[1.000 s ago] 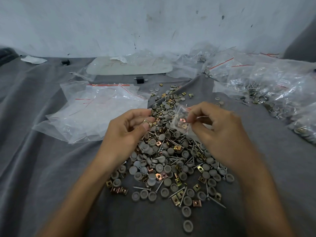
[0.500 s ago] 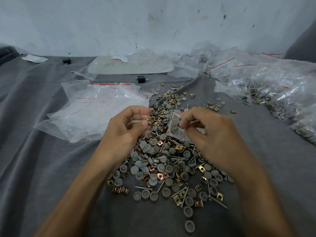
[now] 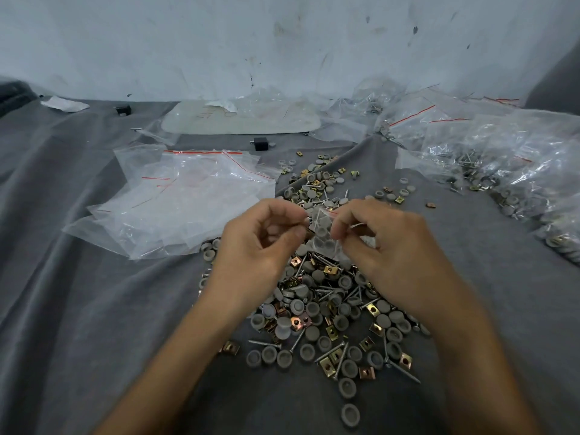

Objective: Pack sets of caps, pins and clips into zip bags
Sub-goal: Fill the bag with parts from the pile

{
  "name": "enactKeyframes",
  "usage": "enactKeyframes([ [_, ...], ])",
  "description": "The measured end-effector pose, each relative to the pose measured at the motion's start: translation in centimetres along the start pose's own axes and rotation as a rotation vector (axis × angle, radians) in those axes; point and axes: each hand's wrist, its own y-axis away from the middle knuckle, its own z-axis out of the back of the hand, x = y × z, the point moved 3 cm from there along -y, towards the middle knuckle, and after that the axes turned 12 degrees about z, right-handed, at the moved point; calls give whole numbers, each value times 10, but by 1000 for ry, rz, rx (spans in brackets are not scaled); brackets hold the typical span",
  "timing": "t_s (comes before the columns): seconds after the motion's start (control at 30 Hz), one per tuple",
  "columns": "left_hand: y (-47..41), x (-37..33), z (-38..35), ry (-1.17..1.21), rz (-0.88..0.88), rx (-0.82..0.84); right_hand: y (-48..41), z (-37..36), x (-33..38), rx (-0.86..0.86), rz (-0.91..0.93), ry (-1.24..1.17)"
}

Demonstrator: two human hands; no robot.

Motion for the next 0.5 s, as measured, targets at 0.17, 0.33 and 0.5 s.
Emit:
enactKeyframes([
  [0.17, 2, 7, -5, -118, -19, 16, 0, 0, 0, -1, 9, 17],
  [0.33, 1, 10, -7, -147, -17, 82, -1, 0, 1, 3, 10, 14],
  [0.5, 1, 11, -9, -110, 5, 108, 0, 0, 1, 7, 10, 15],
])
